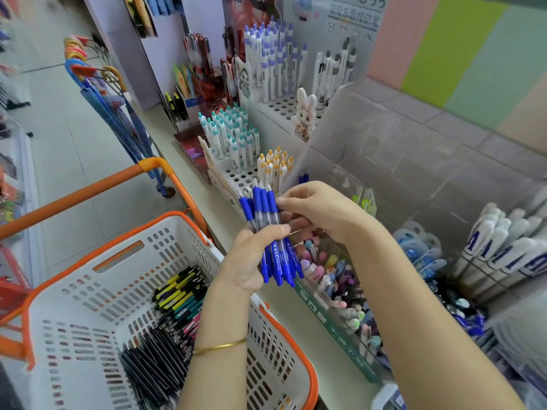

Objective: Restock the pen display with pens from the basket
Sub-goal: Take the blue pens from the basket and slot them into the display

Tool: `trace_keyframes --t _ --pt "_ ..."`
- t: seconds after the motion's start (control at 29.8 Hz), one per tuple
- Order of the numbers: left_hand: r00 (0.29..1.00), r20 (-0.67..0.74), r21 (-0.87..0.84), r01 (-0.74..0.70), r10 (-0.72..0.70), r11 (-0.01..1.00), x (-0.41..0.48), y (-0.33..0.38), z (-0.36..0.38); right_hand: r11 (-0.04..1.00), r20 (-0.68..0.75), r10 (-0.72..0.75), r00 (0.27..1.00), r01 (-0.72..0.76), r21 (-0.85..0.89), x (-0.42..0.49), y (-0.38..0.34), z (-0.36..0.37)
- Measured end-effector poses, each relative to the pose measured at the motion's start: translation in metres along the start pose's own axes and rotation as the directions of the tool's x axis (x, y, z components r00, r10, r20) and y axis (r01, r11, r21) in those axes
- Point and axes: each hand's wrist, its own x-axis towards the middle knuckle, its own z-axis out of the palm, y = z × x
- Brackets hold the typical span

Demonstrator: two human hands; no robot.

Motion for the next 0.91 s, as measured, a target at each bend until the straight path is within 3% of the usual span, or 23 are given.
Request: trace_keyframes --t 0.1,0.2,0.24,0.3,0.37,0.54,0.71,0.81,0.91 --pt "0.997 -0.070 -0.011 0.016 -0.016 1.000 0.002 -0.002 -0.003 1.000 -0.052 -0.018 0.998 0.017 -0.017 0.000 -0.002 -0.003" --pt "0.990 -0.129 -0.052 0.050 -0.057 0.997 0.005 -0.006 -0.007 0.995 -0.262 -0.097 0.960 0.083 -0.063 0.004 -0.008 -0.007" --pt "0.989 -0.140 -0.049 0.048 -0.055 0.998 0.006 -0.008 -0.008 0.990 -0.378 -0.142 0.915 0.125 -0.069 0.007 -0.010 -0.009" --pt "0.984 -0.170 -0.037 0.048 -0.053 0.998 0.007 -0.011 -0.010 0.962 -0.598 -0.269 0.755 0.185 -0.199 0.014 -0.013 -0.016" --pt "0.982 -0.181 -0.042 0.053 -0.060 0.998 0.006 -0.012 -0.011 0.933 -0.660 -0.349 0.666 0.179 -0.313 0.020 -0.012 -0.019" --pt "0.980 -0.191 -0.019 0.052 -0.055 0.998 0.006 -0.014 -0.011 0.859 -0.604 -0.339 0.721 -0.025 -0.512 0.035 -0.005 -0.009" --pt "0.983 -0.179 -0.012 0.050 -0.051 0.999 0.004 -0.012 -0.010 0.733 -0.542 -0.205 0.815 -0.239 -0.636 0.044 0.002 -0.003" --pt "0.986 -0.165 -0.003 0.038 -0.038 0.999 0.004 -0.010 -0.010 0.731 -0.528 -0.174 0.831 -0.250 -0.635 0.043 0.004 -0.004" --pt "0.988 -0.149 0.009 0.032 -0.030 0.999 0.004 -0.009 -0.009 0.805 -0.591 -0.244 0.769 -0.179 -0.565 0.035 0.005 -0.005"
